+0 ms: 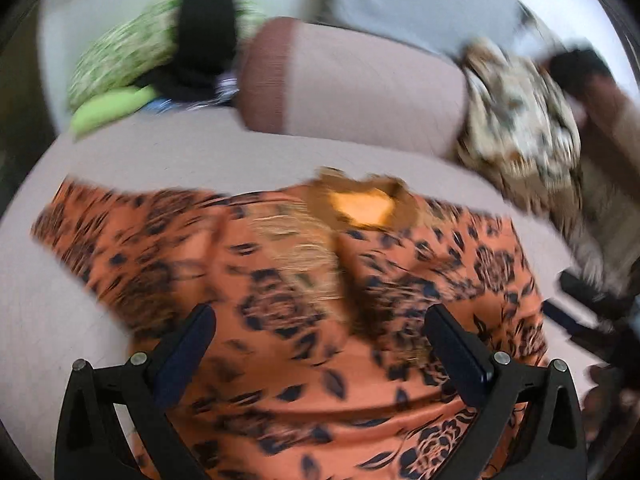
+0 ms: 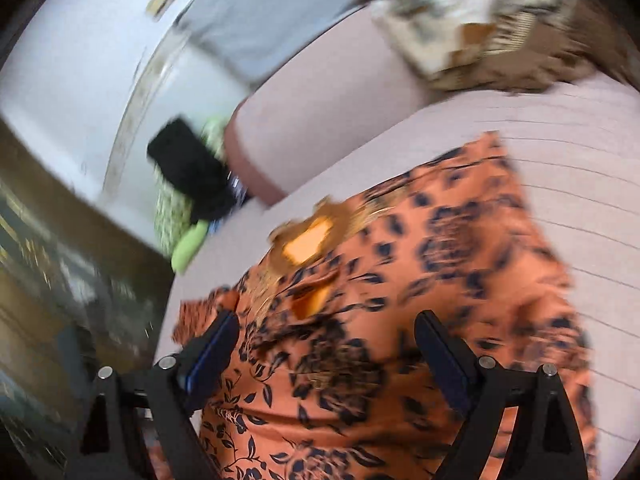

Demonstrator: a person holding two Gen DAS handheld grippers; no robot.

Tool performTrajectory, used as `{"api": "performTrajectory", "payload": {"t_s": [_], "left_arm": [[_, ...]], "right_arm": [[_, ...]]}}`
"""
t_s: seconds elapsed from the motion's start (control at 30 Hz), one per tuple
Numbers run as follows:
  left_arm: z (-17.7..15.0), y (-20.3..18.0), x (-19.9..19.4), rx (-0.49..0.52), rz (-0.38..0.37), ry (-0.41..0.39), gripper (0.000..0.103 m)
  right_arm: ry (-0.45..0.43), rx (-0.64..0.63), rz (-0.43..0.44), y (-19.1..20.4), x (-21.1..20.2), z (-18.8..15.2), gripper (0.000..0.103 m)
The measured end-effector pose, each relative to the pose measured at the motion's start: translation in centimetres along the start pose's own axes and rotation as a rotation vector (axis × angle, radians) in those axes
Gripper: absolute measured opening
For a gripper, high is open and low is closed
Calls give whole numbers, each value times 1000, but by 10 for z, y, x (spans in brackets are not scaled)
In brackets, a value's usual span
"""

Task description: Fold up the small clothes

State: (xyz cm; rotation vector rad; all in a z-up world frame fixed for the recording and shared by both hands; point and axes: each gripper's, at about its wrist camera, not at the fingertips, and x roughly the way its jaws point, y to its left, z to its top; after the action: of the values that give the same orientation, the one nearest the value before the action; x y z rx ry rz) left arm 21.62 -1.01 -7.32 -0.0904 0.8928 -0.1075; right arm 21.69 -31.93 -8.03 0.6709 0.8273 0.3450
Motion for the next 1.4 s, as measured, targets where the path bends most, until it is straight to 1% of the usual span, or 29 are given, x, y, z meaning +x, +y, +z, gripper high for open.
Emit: {"api": "performTrajectory", "payload": {"t_s": [0.03,0.1,0.17,0.23,0.27,0.3,0.33,0.37,0.4,0.43,0.47,0.5,0.53,0.57,0.6,0.63,0.67,0.7,0.77,0.83,0.9,0.97,1.1,1.2,1.33,1.37,1.4], "left_arm": [[0,-16,1,54,8,-7,103],[-3,-53,3,206,72,-25,103],[-10,-84,9,372,159,-40,103],[-14,-108,26,535,250,-15,103],[-17,-118,38,621,308,-10,103],[-18,-120,45,662,345,-7,102],[-17,-123,54,700,380,0,97],[-12,-122,60,717,393,14,73],[-4,-116,61,683,377,37,34],[5,-108,59,621,348,48,6],[19,-90,51,485,298,43,7],[26,-72,43,358,268,23,7],[31,-45,36,206,241,2,6],[30,-14,31,40,205,-2,5],[24,16,29,-102,164,2,5],[18,34,29,-181,144,6,5],[8,52,33,-253,135,28,5],[-1,65,40,-295,109,65,5],[-17,79,52,-349,60,116,6],[-27,85,58,-370,40,142,8],[-32,84,56,-358,32,129,8],[-36,81,53,-330,29,124,8],[-31,85,59,-305,12,120,9],[-32,83,58,-265,12,104,10],[-34,82,59,-233,11,89,11],[-34,83,59,-234,4,86,11],[-35,84,59,-234,-1,84,11]], "right_arm": [[-13,24,4,-4,-3,3,91],[-31,59,1,-18,-16,0,91],[-47,91,4,-34,-25,-3,91],[-57,119,15,-41,-27,-4,91],[-61,130,21,-42,-29,-3,91],[-63,136,26,-45,-31,-4,91],[-63,139,31,-46,-31,-5,91],[-58,139,33,-48,-31,-6,91],[-49,135,34,-49,-30,-8,91],[-40,129,32,-50,-31,-10,91],[-35,122,28,-52,-31,-12,91],[-33,120,24,-54,-32,-11,91],[-37,127,20,-57,-33,-11,91],[-43,137,15,-60,-34,-10,91],[-51,148,8,-63,-36,-8,91],[-62,161,-6,-66,-38,-5,91],[-75,168,-19,-69,-39,-1,91],[-84,171,-35,-70,-41,3,91],[-83,153,-71,-74,-37,15,91],[-62,129,-114,-78,-27,29,91],[-42,126,-130,-82,-19,40,91],[-14,150,-144,-92,-8,50,91],[38,166,-140,-108,11,69,91],[70,162,-141,-118,28,88,91],[154,229,-81,-141,63,108,90],[168,228,-74,-142,71,111,89],[171,193,-67,-136,75,114,72]]}}
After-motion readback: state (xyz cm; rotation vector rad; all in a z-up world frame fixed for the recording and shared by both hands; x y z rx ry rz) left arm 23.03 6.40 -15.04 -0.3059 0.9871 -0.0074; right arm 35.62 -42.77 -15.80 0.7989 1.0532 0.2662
